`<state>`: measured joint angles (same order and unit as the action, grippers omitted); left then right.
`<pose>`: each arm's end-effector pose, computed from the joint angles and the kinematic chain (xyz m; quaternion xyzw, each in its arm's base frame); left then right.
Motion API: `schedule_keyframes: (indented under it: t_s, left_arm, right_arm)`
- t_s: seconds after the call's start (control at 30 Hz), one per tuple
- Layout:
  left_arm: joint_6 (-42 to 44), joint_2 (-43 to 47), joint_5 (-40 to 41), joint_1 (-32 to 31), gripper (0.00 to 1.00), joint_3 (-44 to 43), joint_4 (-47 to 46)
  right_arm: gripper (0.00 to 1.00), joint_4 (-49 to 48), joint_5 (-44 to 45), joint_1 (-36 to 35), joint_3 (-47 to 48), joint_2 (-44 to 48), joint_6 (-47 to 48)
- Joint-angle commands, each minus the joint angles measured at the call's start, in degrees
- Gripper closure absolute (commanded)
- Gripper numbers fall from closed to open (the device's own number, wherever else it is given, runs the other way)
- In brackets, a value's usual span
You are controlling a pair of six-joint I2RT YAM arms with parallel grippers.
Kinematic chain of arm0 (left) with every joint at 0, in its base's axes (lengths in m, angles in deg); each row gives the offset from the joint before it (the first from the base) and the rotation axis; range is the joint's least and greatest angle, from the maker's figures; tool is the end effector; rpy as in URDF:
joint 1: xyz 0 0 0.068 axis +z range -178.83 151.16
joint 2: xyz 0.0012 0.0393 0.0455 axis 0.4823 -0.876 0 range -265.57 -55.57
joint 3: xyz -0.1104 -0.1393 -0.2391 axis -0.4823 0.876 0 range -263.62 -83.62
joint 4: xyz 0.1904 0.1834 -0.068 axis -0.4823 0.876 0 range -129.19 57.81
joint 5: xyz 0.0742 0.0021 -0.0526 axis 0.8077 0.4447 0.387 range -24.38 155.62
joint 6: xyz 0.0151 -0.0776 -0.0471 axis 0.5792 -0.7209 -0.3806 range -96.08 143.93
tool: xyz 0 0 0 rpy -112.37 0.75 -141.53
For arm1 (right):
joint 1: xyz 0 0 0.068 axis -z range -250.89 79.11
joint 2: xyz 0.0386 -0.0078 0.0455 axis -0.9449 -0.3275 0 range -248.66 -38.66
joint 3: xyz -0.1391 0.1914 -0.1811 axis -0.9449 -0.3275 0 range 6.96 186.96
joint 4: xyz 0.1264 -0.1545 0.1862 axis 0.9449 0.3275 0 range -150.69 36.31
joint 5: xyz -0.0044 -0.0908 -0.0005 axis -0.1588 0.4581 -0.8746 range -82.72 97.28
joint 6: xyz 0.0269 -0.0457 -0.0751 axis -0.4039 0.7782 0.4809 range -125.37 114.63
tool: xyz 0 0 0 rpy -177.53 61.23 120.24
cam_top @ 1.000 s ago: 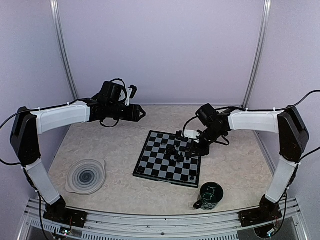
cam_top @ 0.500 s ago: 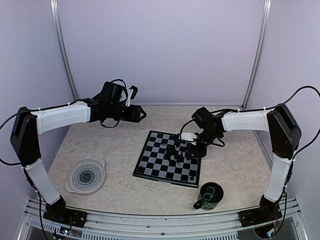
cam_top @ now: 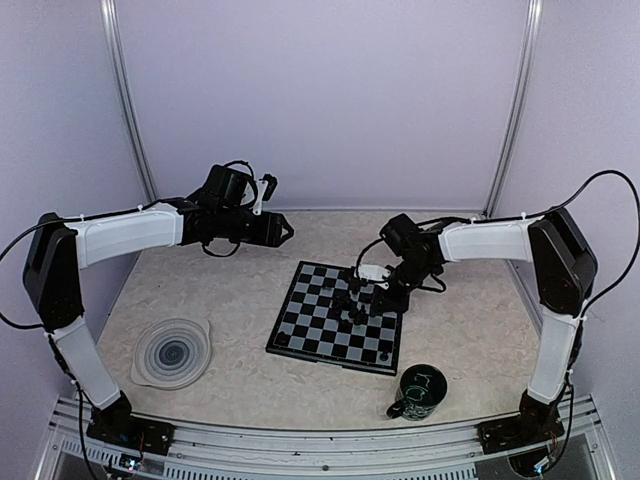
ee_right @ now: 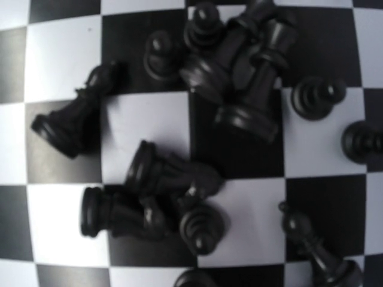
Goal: Set up the chess pieces on the board
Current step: Pick up the pawn from the chessboard.
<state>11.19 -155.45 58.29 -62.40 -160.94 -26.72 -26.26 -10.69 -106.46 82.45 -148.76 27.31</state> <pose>0.3758 -0.2621 0.2663 0.1891 0.8654 -0.2333 0.4012 0.3267 0.2651 0.1465 -0.5684 0.7881 0.1581 0.1757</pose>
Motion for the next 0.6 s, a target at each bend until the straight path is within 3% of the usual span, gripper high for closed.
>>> schedule_keyframes:
  t_s: [0.0, 0.33, 0.57]
  left_arm:
    - [0.6, -0.54, -0.51, -0.45, 0.36, -2.03, 0.18]
    - [0.51, -0.54, -0.88, -0.45, 0.35, -2.12, 0.23]
    - [0.51, -0.5, -0.85, -0.85, 0.33, -2.09, 0.24]
  right_arm:
    - [0.96, 1.53, -0.71, 0.33, -2.53, 3.89, 1.0]
    - [0.94, 0.39, -4.48, 0.24, -13.85, 14.51, 4.34]
    - [0.93, 0.95, -6.12, -0.43, -16.54, 14.82, 5.01]
